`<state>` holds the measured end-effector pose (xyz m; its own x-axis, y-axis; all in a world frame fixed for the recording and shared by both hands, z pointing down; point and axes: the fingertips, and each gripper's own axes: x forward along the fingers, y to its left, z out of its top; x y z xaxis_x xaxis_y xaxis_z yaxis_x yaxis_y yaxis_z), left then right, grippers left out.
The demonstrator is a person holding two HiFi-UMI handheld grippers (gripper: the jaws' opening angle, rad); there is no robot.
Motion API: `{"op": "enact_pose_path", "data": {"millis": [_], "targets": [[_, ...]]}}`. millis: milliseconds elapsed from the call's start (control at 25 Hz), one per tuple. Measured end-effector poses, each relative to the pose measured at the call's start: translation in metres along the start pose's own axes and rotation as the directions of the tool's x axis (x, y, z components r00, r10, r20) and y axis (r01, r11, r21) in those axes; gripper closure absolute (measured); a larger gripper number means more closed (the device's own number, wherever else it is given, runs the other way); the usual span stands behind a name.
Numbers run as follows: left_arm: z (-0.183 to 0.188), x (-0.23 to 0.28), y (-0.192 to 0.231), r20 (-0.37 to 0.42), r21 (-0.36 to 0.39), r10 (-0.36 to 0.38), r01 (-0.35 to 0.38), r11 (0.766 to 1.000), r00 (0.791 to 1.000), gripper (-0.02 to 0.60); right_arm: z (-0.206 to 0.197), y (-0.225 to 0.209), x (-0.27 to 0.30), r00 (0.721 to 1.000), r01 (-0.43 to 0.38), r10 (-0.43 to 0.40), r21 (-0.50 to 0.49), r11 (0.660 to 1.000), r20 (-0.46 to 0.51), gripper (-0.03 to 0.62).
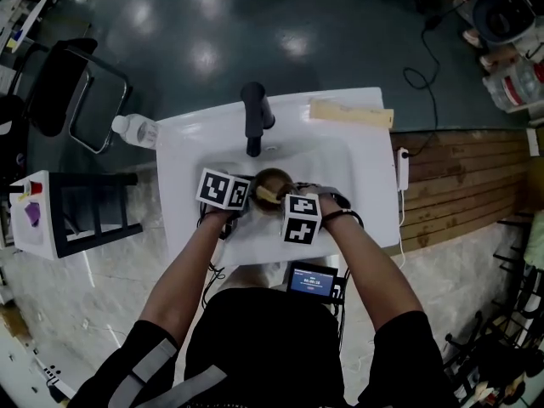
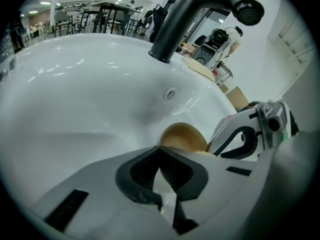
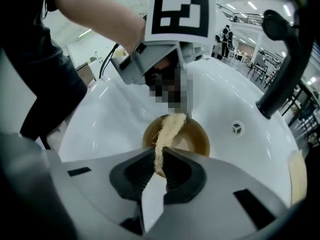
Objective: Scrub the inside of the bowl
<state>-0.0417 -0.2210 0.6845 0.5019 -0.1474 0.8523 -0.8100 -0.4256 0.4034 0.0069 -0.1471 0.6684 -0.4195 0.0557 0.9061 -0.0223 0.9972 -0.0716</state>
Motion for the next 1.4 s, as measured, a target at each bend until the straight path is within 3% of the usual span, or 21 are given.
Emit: {"op": "enact_pose_path", "data": {"millis": [160,360,440,600,800,920,1120,1200,1400], "targets": [[0.002,0.000,0.000,0.011,0.005,-0.005,0.005,1.000,1.000,0.572,-0.002,-0.014,-0.021,0.994,0.042,-0.060,0.192,0.980,0.091,0.551],[0.006,0.001,-0.001,0.044,-0.024,-0.028,0.029,0.999,0.999,0.571,-0.009,-0.026,-0.040,0.976,0.079,-0.152,0.399,0.914,0.155,0.551],[0.012,0.000,-0.004,0.071,-0.035,-0.048,0.051,0.998,0.996,0.567,-0.014,-0.030,-0.043,0.970,0.107,-0.194,0.453,0.885,0.149,0.551],[0.016,-0.007,-0.010,0.106,-0.059,-0.087,0.094,0.994,0.991,0.503,-0.019,-0.033,-0.049,0.955,0.141,-0.258,0.545,0.826,0.144,0.551],[0.027,-0.035,-0.014,0.186,-0.012,-0.100,0.104,0.995,0.977,0.503,-0.015,-0.039,-0.073,0.937,0.168,-0.321,0.623,0.764,0.139,0.551],[0.037,-0.061,-0.030,0.280,0.032,-0.160,0.157,0.987,0.947,0.503,-0.012,-0.040,-0.088,0.922,0.181,-0.358,0.655,0.734,0.147,0.551],[0.041,-0.113,-0.063,0.412,0.130,-0.285,0.254,0.958,0.866,0.520,-0.001,-0.031,-0.124,0.882,0.211,-0.440,0.696,0.686,0.166,0.551],[0.042,-0.134,-0.074,0.459,0.190,-0.317,0.257,0.948,0.830,0.575,0.006,-0.025,-0.138,0.862,0.221,-0.473,0.706,0.673,0.180,0.551],[0.027,-0.168,-0.104,0.532,0.363,-0.381,0.202,0.909,0.757,0.577,0.021,0.006,-0.166,0.814,0.225,-0.532,0.718,0.659,0.233,0.551]]}}
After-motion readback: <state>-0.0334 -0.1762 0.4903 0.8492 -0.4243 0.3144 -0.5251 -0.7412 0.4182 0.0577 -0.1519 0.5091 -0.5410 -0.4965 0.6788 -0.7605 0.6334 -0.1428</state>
